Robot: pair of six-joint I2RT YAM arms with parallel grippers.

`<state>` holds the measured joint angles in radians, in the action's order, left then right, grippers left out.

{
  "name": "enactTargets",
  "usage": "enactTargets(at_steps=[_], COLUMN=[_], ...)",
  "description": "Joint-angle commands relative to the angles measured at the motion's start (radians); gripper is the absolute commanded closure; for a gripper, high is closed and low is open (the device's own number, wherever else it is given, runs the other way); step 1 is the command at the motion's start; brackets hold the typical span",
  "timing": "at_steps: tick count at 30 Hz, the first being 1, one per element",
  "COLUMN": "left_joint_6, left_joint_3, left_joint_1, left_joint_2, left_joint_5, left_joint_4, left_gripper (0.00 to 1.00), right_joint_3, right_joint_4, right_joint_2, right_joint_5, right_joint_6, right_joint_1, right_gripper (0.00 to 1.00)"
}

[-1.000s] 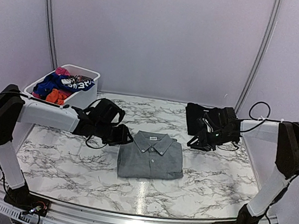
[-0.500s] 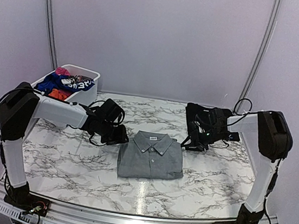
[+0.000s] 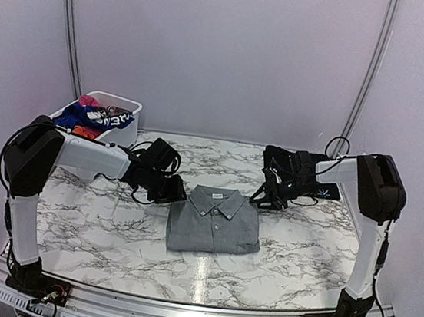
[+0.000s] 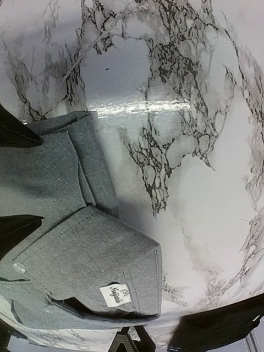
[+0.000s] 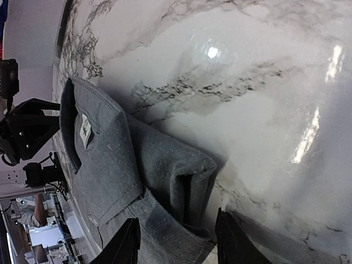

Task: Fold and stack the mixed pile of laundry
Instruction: Adjust the square-folded shirt at the center of the board.

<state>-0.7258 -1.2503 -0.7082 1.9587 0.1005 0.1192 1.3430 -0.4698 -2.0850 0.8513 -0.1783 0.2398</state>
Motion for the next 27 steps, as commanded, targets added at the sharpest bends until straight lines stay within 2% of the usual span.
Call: enactTargets(at_steps=[1,4,10,14,18,19,20,22,23,27], left_joint_6=[0.008,0.011,0.027,0.034,0.034,0.032,0.025,0.0,-0.006,0.0], left_joint_3=[-0.018,-0.013,-0.006,-0.01,-0.006,0.001,0.01,0.041,0.057,0.076], left_joint_1=[0.009,0.009,0.009,0.01,0.014,0.017,0.02,0.033,0.04,0.063], left_joint_2=[0.007,0.003,-0.021,-0.027,-0.039,-0.046,-0.056,-0.088,-0.098,-0.086], left_joint_5=[0.011,0.015,0.02,0.02,0.005,-0.009,-0.029,-0.067,-0.084,-0.066], left_joint_4=[0.033,0.035,0.033,0.033,0.034,0.036,0.041,0.042,0.043,0.042], left_gripper=[0.55,0.55,0.65,0.81,0.98,0.99,0.95,0.7,0.64,0.55], right_joint_3=[0.027,-0.005,-0.007,0.018,0.028,0.031,0.035,0.032,0.031,0.044], right_joint_4=[-0.058,-0.042,-0.016,-0.025,-0.024,-0.031,-0.035,-0.031,-0.029,-0.029], right_joint_2=[-0.018,0.009,0.081,0.102,0.104,0.101,0.098,0.102,0.102,0.095], right_joint_5=[-0.029,-0.027,-0.015,-0.03,-0.041,-0.046,-0.05,-0.061,-0.064,-0.072], right_joint_6=[0.015,0.005,-0.004,-0.001,0.004,0.008,0.011,0.013,0.013,0.01], right_joint_1=[0.024,0.026,0.036,0.051,0.071,0.074,0.076,0.079,0.079,0.079], right_gripper=[0.56,0.59,0.81,0.88,1.0,1.0,1.0,1.0,1.0,1.0])
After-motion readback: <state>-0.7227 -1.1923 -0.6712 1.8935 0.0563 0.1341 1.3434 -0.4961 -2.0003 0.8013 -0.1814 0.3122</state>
